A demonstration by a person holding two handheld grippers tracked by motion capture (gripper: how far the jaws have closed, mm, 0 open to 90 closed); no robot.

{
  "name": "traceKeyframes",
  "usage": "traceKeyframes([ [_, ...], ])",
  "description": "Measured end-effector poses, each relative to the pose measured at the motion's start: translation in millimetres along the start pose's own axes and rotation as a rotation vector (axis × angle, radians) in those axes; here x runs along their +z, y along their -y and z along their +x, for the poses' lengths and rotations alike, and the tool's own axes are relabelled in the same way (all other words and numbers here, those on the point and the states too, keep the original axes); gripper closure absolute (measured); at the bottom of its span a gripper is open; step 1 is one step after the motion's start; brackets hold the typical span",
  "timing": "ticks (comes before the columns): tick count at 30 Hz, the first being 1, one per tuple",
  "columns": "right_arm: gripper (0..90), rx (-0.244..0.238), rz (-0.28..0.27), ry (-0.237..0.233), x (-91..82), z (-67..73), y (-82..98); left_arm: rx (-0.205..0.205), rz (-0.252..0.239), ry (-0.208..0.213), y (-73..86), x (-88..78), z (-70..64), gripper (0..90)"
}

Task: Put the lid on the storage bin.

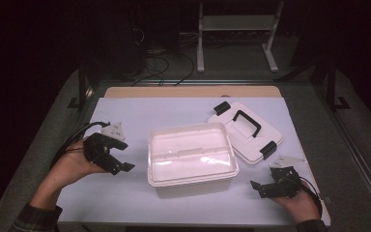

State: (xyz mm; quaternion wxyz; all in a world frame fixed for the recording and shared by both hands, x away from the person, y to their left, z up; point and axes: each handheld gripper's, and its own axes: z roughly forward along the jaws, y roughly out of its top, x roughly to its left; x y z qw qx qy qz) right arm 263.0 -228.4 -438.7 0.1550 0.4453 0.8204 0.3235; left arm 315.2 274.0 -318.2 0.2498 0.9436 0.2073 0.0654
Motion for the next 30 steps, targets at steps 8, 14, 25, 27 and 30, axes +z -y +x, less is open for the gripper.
traceKeyframes([
  [8,14.1,-0.007,0.003,-0.011,-3.5,-3.8,-12.0,-0.049,0.016,-0.041,35.7,25.6,0.6,19.1],
  [14,14.3,-0.028,0.007,-0.010,-5.8,-5.4,-25.8,-0.110,0.018,-0.059,63.2,52.3,0.7,17.7],
  [25,19.6,-0.060,0.025,0.006,-4.2,-14.8,-53.0,-0.143,-0.002,-0.064,89.6,78.9,-2.7,12.9],
  [27,19.8,-0.056,0.023,0.008,-4.6,-15.8,-54.6,-0.144,-0.019,-0.065,91.6,78.8,-2.8,11.6],
  [30,20.1,-0.058,0.029,0.009,-3.7,-20.4,-62.1,-0.149,-0.034,-0.063,94.7,79.4,-3.1,8.8],
])
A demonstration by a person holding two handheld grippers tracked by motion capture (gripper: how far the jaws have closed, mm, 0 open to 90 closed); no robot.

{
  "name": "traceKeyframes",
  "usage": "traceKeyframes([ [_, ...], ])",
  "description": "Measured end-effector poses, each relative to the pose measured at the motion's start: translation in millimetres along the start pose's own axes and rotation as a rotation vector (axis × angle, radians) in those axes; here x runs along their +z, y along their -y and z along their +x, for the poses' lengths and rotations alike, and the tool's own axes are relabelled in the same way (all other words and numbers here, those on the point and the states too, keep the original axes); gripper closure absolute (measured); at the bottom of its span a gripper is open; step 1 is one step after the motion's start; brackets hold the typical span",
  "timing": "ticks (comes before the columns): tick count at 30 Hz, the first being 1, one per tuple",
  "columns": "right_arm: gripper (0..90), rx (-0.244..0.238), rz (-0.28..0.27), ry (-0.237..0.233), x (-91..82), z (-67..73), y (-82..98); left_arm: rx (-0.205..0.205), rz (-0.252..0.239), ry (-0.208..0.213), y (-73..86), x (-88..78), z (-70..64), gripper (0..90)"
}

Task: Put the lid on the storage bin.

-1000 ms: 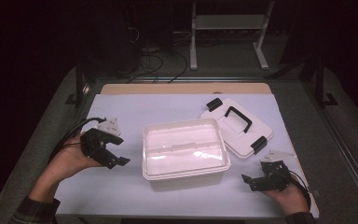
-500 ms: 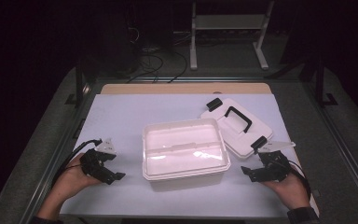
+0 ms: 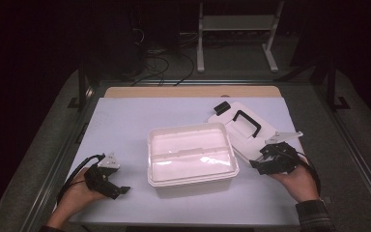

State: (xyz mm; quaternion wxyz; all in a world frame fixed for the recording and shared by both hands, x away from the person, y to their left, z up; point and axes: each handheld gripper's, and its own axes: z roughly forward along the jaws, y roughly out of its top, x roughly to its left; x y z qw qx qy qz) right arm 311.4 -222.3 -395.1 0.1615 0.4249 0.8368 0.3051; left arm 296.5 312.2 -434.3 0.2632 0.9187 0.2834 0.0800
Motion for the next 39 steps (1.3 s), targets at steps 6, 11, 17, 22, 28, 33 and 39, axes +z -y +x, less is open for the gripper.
traceKeyframes([
  [6,22.9,0.012,0.023,0.005,4.5,-12.7,-16.0,0.008,-0.066,0.006,8.3,2.9,0.1,2.3],
  [11,22.7,0.035,0.052,-0.002,7.1,-24.1,-28.0,-0.003,-0.114,0.000,13.5,4.1,-1.1,1.1],
  [17,21.9,0.054,0.065,-0.009,11.0,-36.4,-39.3,-0.010,-0.167,-0.004,19.7,4.7,-1.8,0.9],
  [22,22.9,0.059,0.082,-0.002,17.2,-49.8,-55.7,-0.007,-0.203,-0.005,24.7,5.0,-1.8,0.9],
  [28,26.2,0.038,0.104,-0.002,21.7,-59.6,-78.0,-0.008,-0.208,-0.008,25.0,5.5,-2.3,0.9],
  [33,30.1,0.009,0.154,-0.009,33.6,-66.6,-96.3,-0.009,-0.209,-0.006,25.3,5.7,-2.2,0.6],
  [39,34.7,-0.001,0.214,-0.014,51.6,-74.7,-114.3,-0.009,-0.211,-0.008,25.5,5.8,-2.5,0.5],
])
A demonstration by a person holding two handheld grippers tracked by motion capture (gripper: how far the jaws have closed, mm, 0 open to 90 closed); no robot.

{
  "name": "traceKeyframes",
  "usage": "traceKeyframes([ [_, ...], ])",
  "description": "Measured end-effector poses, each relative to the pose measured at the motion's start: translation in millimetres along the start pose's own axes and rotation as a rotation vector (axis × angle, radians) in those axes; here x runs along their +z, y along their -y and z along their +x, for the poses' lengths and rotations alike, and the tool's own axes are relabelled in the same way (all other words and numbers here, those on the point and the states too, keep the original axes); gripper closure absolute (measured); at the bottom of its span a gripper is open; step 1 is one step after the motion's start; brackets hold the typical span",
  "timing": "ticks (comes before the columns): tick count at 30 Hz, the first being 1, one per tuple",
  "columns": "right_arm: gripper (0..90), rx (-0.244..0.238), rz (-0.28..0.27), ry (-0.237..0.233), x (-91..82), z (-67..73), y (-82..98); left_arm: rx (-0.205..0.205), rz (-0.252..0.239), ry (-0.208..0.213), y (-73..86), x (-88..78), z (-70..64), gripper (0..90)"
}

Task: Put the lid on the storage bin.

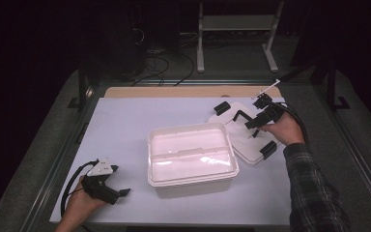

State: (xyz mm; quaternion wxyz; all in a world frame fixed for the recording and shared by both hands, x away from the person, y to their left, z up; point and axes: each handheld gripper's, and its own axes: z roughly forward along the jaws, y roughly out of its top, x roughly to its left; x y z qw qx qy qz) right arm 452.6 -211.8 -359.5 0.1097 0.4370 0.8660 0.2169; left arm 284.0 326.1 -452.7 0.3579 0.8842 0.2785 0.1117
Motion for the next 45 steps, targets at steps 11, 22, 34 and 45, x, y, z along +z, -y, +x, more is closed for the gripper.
traceKeyframes([
  [11,42.4,-0.013,0.106,-0.019,24.0,-13.5,-22.6,0.003,0.003,0.001,-0.1,-0.2,0.4,0.5],
  [22,61.9,-0.012,0.155,-0.032,39.9,-18.6,-27.5,0.001,0.002,0.001,0.0,-0.1,0.3,0.5],
  [34,84.0,-0.036,0.119,-0.077,33.3,-12.8,-30.3,0.000,0.000,0.001,0.1,0.0,0.2,0.5],
  [45,84.6,-0.071,0.110,-0.059,9.7,-10.1,-33.3,0.003,0.002,0.001,0.1,-0.1,0.4,0.5],
])
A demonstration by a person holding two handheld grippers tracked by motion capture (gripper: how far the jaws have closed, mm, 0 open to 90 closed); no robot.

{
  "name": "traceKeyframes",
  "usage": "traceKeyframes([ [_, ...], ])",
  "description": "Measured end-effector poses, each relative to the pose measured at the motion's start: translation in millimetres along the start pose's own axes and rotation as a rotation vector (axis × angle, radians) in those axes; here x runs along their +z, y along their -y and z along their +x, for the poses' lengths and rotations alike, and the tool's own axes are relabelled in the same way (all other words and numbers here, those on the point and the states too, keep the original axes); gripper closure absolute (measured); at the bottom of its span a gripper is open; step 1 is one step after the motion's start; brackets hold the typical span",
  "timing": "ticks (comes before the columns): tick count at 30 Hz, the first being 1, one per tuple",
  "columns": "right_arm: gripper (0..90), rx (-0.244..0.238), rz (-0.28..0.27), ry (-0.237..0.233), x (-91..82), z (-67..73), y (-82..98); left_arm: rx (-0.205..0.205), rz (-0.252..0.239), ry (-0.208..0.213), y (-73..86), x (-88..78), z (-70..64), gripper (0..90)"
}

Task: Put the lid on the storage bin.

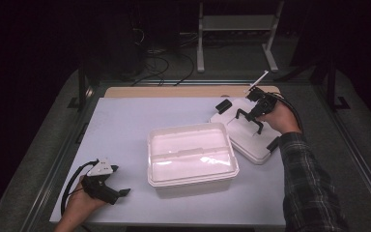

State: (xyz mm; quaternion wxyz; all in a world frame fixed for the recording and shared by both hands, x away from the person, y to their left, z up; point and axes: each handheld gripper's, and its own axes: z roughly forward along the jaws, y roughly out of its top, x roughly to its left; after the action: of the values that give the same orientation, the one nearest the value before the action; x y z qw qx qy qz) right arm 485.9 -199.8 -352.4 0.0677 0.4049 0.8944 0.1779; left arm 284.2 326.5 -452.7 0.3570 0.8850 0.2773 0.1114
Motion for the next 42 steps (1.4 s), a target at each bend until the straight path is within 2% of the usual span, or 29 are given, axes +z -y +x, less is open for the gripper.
traceKeyframes([
  [2,84.6,0.000,-0.008,-0.004,-4.2,-0.1,-0.6,0.000,0.001,0.000,-0.1,0.0,0.0,0.5],
  [7,84.7,-0.005,-0.028,-0.008,-29.1,-0.7,-2.1,0.000,0.002,0.000,-0.1,-0.1,0.0,0.5],
  [8,84.7,-0.005,-0.028,-0.008,-29.1,-0.7,-2.1,0.000,0.002,0.000,-0.1,-0.1,0.0,0.5],
  [9,84.7,-0.012,-0.031,-0.007,-37.7,-0.3,-2.6,0.000,0.002,0.000,-0.1,-0.1,0.0,0.5],
  [13,84.7,-0.022,-0.047,-0.011,-54.0,0.8,-3.6,0.000,0.002,0.001,-0.1,0.0,0.0,0.5],
  [15,84.7,-0.019,-0.050,-0.012,-57.9,1.6,-4.0,-0.001,0.000,0.000,-0.1,0.0,0.0,0.5],
  [19,84.7,-0.037,-0.058,-0.008,-73.5,4.2,-6.0,-0.001,0.000,0.000,-0.1,0.1,0.0,0.5],
  [20,84.7,-0.048,-0.063,-0.002,-82.6,6.6,-7.8,-0.001,-0.001,0.000,0.0,0.2,-0.1,0.5],
  [21,84.7,-0.048,-0.063,-0.002,-82.6,6.6,-7.8,-0.002,-0.001,0.000,0.0,0.2,-0.1,0.5],
  [27,84.7,-0.073,-0.092,-0.015,-108.4,13.0,-11.9,-0.001,0.000,0.000,-0.1,0.1,0.0,0.5],
  [32,84.7,-0.089,-0.110,-0.048,-119.6,19.4,-13.2,-0.002,-0.001,0.000,0.0,0.1,-0.1,0.5],
  [42,84.7,-0.185,-0.139,-0.116,-131.0,45.2,-18.7,-0.002,-0.001,0.000,0.0,0.1,0.0,0.5],
])
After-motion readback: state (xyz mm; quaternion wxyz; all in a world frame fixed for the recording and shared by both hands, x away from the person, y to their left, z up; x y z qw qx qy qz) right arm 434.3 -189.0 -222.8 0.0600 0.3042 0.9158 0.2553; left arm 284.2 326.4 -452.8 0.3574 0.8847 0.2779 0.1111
